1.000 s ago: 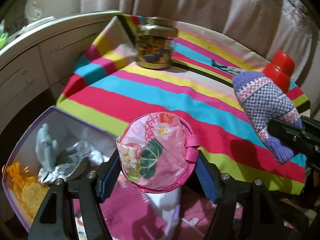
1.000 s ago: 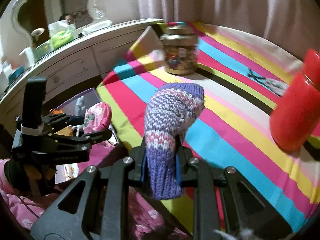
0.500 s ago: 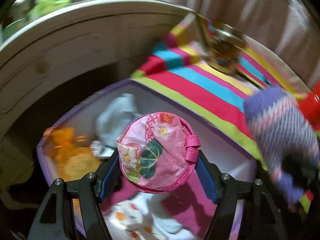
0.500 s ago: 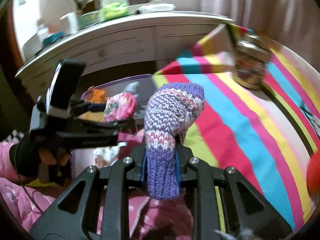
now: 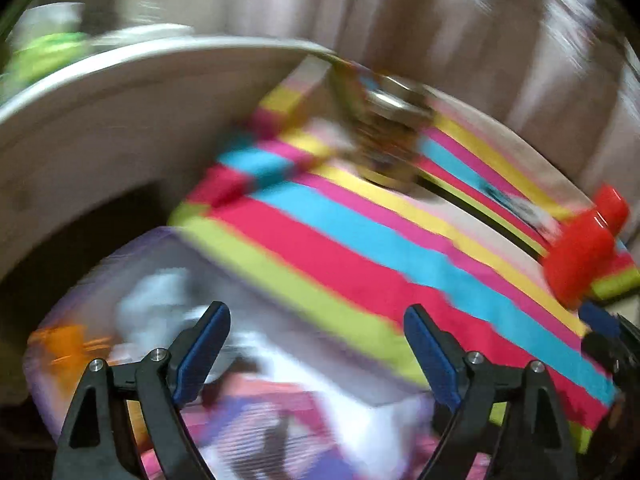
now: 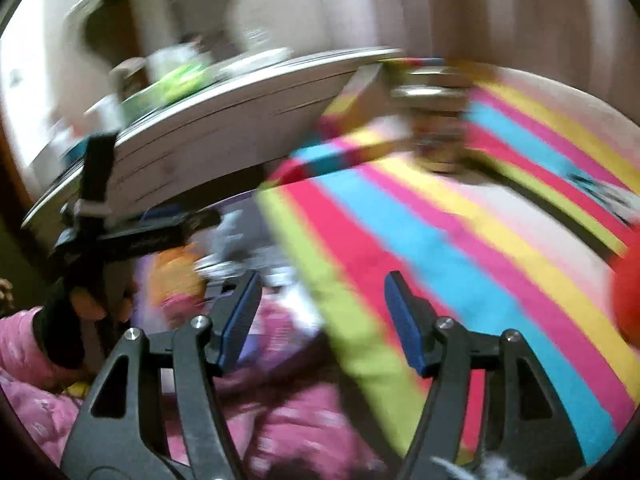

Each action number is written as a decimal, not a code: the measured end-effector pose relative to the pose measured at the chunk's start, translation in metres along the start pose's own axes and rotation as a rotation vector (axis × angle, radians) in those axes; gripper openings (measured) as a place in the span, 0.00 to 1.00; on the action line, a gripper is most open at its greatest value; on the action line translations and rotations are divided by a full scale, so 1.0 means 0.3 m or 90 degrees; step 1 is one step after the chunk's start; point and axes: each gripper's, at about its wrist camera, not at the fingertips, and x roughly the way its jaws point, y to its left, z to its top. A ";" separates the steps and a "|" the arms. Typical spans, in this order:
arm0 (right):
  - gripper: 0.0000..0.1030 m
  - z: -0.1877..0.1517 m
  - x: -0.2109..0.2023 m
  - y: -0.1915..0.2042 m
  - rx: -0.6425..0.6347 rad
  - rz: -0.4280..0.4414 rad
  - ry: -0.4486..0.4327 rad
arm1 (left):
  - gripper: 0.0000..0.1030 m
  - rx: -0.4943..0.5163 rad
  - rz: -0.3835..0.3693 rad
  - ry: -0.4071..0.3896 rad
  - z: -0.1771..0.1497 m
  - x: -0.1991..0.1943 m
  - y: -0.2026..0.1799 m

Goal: Organize soft objects
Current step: 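Move back over the table and grasp the pink fleece cloth with the right gripper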

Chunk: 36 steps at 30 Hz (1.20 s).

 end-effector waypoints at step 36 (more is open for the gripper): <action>0.65 0.177 0.184 -1.618 0.195 -0.288 0.104 | 1.00 0.145 -0.213 0.097 0.405 0.932 -0.852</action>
